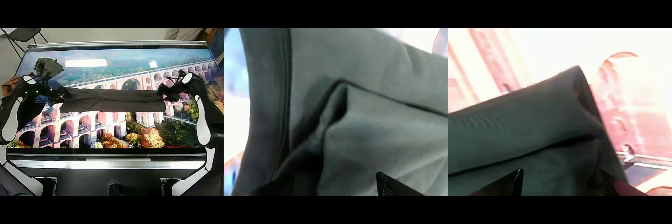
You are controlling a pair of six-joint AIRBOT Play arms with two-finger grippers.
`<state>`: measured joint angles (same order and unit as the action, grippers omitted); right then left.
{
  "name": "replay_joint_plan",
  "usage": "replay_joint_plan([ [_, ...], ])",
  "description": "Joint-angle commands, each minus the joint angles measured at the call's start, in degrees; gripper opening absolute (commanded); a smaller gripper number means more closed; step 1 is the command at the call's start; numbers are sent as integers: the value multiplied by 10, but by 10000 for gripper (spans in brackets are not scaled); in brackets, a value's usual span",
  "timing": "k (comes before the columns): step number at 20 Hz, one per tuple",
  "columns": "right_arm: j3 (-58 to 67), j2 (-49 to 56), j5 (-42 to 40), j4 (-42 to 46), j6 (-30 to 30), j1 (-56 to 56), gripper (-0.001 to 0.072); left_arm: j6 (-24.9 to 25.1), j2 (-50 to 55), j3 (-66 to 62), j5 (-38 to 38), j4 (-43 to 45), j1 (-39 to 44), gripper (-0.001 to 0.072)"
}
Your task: Fold the shirts.
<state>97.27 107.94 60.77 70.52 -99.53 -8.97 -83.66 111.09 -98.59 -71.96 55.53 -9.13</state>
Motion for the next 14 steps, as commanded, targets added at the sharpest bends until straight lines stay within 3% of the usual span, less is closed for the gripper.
replay_joint_plan([
  [1,2,-24,9,-30,41,-31,624,-4,-8,-15,-56,-1,-16,595],
  [7,1,46,156,-182,80,-130,689,-1,-90,-15,-63,-1,-19,587],
  [11,1,80,144,-219,82,-109,687,3,-159,-15,-63,-1,11,587],
  [13,1,88,117,-220,52,-96,682,3,-190,-15,-63,-1,32,587],
  [14,1,88,101,-219,40,-89,646,3,-203,-15,-63,-1,45,587],
])
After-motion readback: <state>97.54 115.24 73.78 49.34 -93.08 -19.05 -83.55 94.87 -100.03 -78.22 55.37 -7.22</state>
